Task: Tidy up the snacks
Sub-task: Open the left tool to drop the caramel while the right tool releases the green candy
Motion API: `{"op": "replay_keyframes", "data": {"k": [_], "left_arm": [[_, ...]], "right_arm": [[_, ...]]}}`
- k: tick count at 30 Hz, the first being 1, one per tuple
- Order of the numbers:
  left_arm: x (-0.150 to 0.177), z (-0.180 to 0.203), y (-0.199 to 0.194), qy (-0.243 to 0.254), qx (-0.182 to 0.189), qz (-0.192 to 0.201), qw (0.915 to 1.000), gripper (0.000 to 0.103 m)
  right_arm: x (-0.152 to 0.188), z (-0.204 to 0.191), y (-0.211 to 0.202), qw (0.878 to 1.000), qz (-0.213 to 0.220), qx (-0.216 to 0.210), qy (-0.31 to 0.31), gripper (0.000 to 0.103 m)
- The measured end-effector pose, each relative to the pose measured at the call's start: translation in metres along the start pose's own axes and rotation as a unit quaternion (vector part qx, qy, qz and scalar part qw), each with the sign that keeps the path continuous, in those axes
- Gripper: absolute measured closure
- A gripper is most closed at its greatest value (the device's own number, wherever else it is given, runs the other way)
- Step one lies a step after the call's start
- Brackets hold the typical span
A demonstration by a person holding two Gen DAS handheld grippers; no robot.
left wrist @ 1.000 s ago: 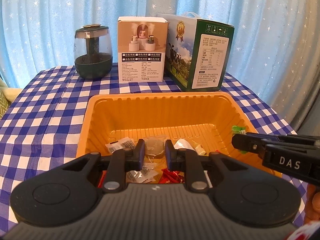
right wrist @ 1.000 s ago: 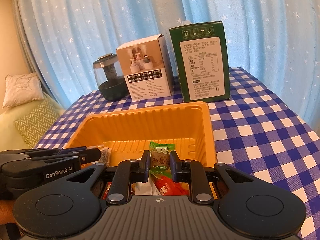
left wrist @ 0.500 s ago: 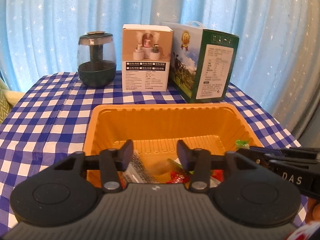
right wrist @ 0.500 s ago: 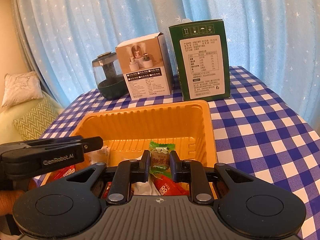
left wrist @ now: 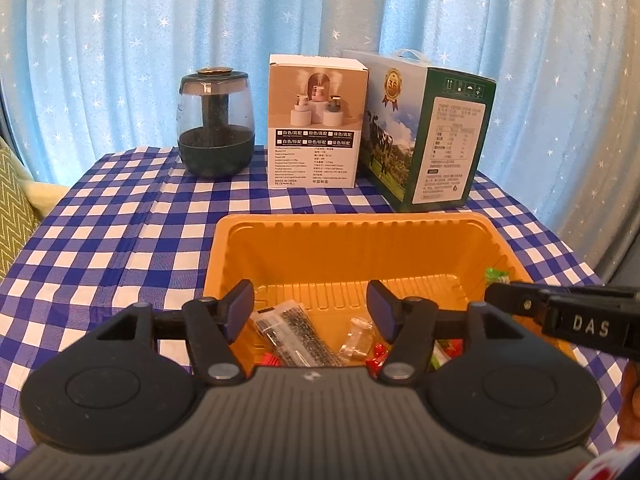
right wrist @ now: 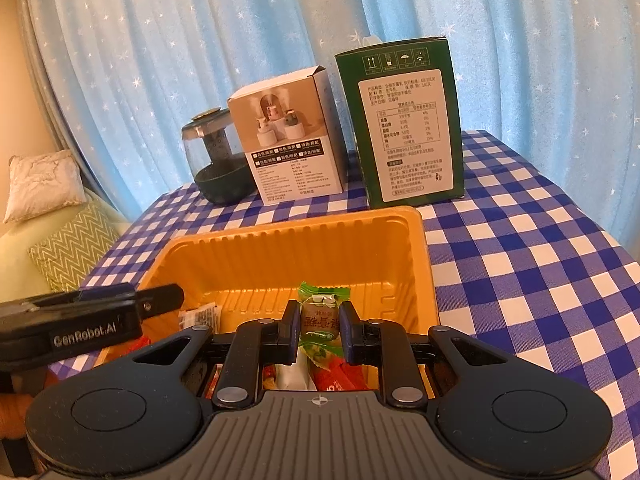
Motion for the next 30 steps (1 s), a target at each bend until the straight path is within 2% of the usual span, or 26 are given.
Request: {"op": "replay_keyframes", "data": {"k": [6, 17, 22, 25, 26, 29, 30], "left_arm": [[0.002, 0.001, 0.001, 0.008, -0.007, -0.003, 0.9999, 0.036], [0.003, -0.002, 0.001, 0.012, -0.018, -0.001, 0.9998, 0.029], [0.003, -0.003, 0.001, 0.012, -0.021, -0.001, 0.9997, 0.025], [0.003, -0.006, 0.002, 0.011, -0.026, -0.001, 0.9996, 0.023], [0.003, -0.007, 0.002, 0.01, -0.027, -0.001, 0.9996, 0.023], [0.002, -0.009, 0.001, 0.007, -0.03, 0.002, 0.9995, 0.023], [0.002, -0.01, 0.0, 0.008, -0.031, 0.003, 0.9995, 0.023]], "right_arm": [[-0.003, -0.001, 0.005, 1.0, -0.001, -0.001, 0.0, 0.082], [-0.008, -0.002, 0.009, 1.0, 0.003, -0.002, 0.004, 0.082], [-0.012, -0.002, 0.012, 1.0, 0.009, -0.023, 0.009, 0.082], [-0.014, -0.001, 0.011, 1.0, 0.014, -0.021, 0.009, 0.08], [-0.015, 0.0, 0.011, 1.0, 0.017, -0.02, 0.011, 0.076], [-0.018, 0.005, 0.007, 0.999, 0.027, -0.013, 0.022, 0.055], [-0.019, 0.007, 0.006, 0.999, 0.03, -0.013, 0.025, 0.053]]}}
Point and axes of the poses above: each gripper's, at about its wrist camera, not at the fingertips, and y roughly the way its jaws point, z to its right, x to its underside, the point moved 7 cm from there along y, roughly the way its jaws point, and after that the axes turned 6 degrees about z, right-handed, at the moved point
